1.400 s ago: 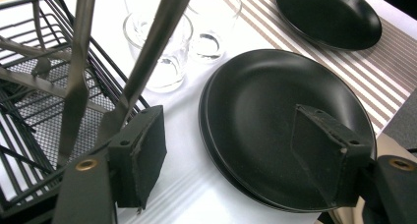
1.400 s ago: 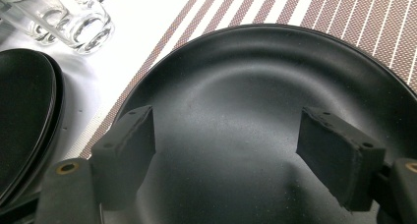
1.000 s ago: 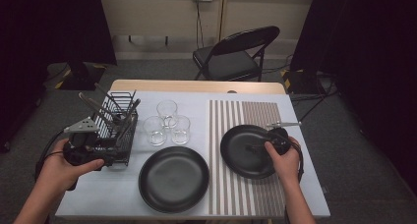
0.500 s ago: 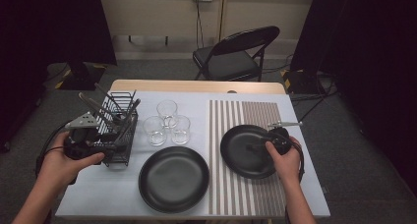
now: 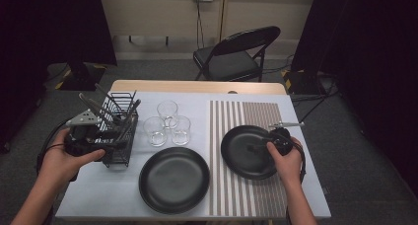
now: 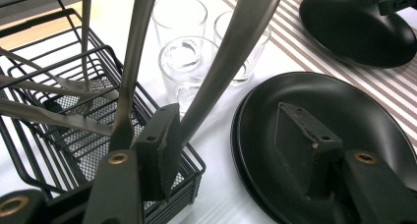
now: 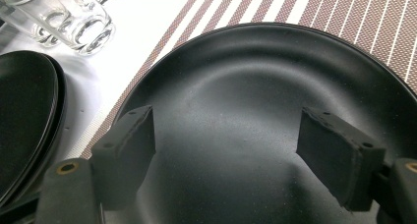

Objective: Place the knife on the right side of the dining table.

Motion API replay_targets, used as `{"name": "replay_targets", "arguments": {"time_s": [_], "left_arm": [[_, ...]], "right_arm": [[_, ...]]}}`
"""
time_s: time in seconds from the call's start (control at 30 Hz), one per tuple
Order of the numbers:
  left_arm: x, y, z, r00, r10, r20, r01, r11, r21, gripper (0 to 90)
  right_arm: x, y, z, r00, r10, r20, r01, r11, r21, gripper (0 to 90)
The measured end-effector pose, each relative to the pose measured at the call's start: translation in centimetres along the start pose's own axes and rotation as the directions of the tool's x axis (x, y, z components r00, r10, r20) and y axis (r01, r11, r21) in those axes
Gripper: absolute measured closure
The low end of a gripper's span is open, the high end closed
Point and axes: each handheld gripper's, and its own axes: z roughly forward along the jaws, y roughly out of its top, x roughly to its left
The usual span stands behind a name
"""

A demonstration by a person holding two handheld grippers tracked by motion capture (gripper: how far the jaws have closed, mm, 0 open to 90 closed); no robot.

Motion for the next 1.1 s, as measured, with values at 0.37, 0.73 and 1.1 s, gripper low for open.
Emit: {"name": "replay_targets", "arguments": {"time_s": [0.37, 0.73, 1.1], "left_arm": [[0.4, -0.2, 0.2, 0.9999, -0.009, -0.013, 0.009, 1.0000, 0.002, 44.4], [0.9, -0.5, 0.3, 0.9997, -0.011, -0.020, 0.011, 0.9999, -0.004, 45.0], [1.4, -0.9, 1.1, 0.9991, -0.043, -0.002, 0.043, 0.9990, -0.008, 48.0]], "right_arm": [[0.1, 0.0, 0.1, 1.0000, 0.002, -0.002, -0.002, 1.000, 0.003, 21.4], [0.2, -0.1, 0.1, 1.0000, -0.002, -0.001, 0.002, 1.000, 0.009, 21.4], [0.2, -0.1, 0.2, 1.0000, -0.003, -0.001, 0.003, 1.000, 0.009, 21.5]]}}
